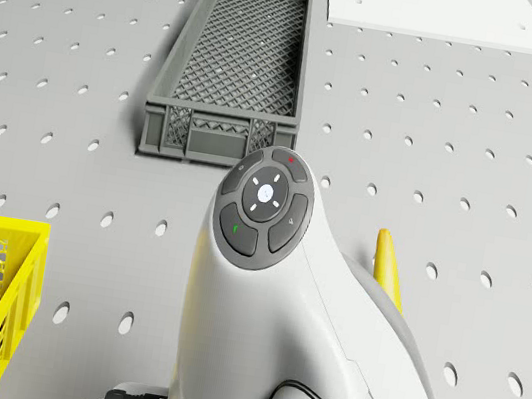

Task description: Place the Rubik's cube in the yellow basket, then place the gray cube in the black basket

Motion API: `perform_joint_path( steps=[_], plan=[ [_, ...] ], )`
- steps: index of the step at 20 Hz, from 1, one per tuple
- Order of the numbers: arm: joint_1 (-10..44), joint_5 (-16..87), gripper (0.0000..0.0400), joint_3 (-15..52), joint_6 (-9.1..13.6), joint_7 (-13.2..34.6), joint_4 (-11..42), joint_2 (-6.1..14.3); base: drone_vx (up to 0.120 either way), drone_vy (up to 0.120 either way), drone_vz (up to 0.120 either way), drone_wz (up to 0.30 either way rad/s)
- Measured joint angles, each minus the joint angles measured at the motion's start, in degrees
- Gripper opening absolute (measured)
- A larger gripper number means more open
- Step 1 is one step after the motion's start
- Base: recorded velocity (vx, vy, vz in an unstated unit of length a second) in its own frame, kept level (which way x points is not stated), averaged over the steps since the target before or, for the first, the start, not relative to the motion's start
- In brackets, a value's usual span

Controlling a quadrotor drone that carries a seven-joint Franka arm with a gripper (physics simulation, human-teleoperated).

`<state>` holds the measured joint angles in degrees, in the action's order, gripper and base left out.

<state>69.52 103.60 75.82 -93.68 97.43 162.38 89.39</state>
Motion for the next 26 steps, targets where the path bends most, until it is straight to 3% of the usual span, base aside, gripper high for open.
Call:
perform_joint_path(
  steps=[13,26],
  plan=[
    [0.80,2.85,0.0400,-3.03,-1.06,0.33,-0.74,-0.04,0.000,0.000,0.000,0.000],
    [4.63,3.55,0.0400,-3.53,-0.74,2.01,-3.07,-1.26,0.000,0.000,0.000,0.000]
  ],
)
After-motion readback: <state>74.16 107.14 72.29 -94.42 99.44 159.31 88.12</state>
